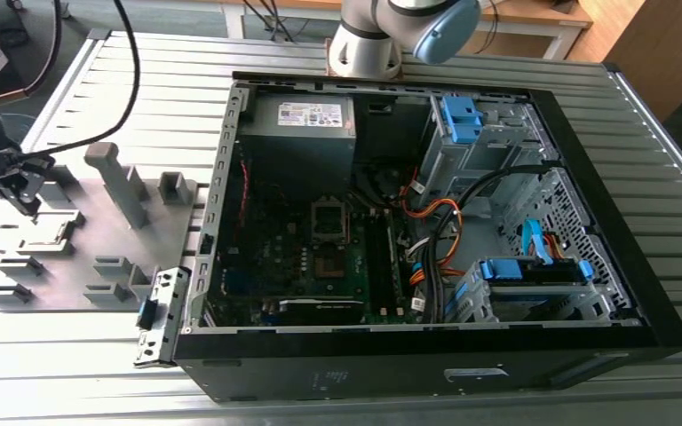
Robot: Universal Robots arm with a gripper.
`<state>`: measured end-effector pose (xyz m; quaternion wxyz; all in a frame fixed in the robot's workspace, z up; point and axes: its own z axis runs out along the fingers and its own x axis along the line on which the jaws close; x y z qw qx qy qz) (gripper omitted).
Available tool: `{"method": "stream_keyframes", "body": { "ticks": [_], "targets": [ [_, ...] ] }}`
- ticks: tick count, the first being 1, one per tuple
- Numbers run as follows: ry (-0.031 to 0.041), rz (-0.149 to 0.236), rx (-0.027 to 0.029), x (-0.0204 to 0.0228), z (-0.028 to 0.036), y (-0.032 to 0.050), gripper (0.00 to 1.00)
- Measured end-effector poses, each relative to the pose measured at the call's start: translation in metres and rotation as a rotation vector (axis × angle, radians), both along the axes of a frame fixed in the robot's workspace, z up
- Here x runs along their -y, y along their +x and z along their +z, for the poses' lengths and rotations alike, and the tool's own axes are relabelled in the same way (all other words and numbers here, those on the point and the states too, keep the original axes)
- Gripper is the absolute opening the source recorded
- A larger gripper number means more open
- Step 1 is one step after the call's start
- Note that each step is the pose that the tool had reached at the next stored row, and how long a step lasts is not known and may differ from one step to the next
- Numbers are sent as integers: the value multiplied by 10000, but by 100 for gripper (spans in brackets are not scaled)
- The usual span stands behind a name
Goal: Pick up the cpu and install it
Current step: 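Pick up the cpu and move it towards the insertion slot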
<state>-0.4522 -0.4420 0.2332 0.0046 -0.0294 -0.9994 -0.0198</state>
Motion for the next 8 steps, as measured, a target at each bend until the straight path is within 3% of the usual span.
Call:
{"method": "stream_keyframes", "body": {
  "ticks": [4, 8],
  "targets": [
    [0, 34, 0, 36, -45, -2, 11],
    [0, 34, -1, 38, -57, -2, 11]
  ]
}}
